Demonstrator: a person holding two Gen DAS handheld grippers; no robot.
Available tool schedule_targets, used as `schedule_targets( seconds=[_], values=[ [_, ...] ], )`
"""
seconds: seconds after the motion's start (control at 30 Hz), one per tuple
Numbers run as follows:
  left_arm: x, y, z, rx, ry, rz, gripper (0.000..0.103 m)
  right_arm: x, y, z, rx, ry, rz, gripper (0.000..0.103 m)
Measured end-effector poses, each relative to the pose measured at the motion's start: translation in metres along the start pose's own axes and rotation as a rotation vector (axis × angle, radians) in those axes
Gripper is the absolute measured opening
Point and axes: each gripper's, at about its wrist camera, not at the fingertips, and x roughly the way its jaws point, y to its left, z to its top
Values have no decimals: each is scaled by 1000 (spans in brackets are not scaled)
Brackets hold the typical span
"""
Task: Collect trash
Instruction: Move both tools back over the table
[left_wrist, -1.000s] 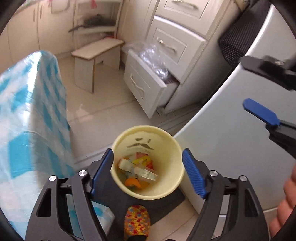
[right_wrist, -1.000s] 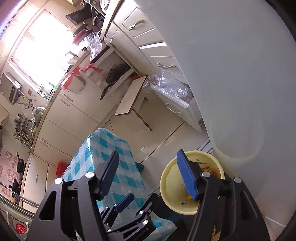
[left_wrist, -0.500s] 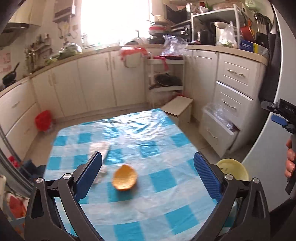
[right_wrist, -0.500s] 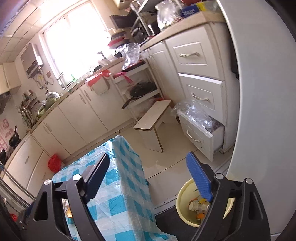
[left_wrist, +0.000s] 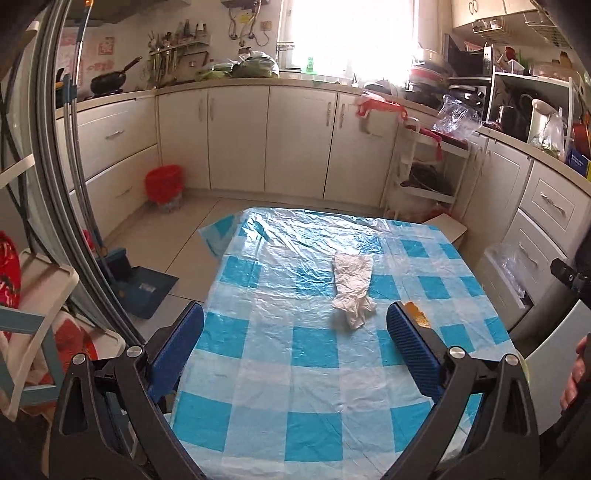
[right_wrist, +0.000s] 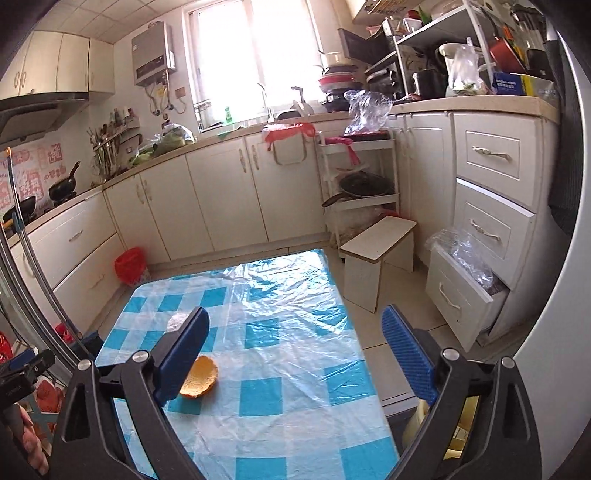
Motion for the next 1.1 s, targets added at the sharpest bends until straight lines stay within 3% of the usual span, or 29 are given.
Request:
schedule_targets(
  seconds=[0.23, 0.83, 1.1],
  values=[
    [0, 5, -4, -29, 15, -14, 95, 15, 21, -16, -57, 53, 0, 91],
    [15, -5, -10, -17, 64, -1, 95, 12, 3, -20, -26, 91, -3, 91],
    [27, 25, -13, -119, 125, 56, 95, 17, 15, -24, -65, 109, 31, 91]
  ],
)
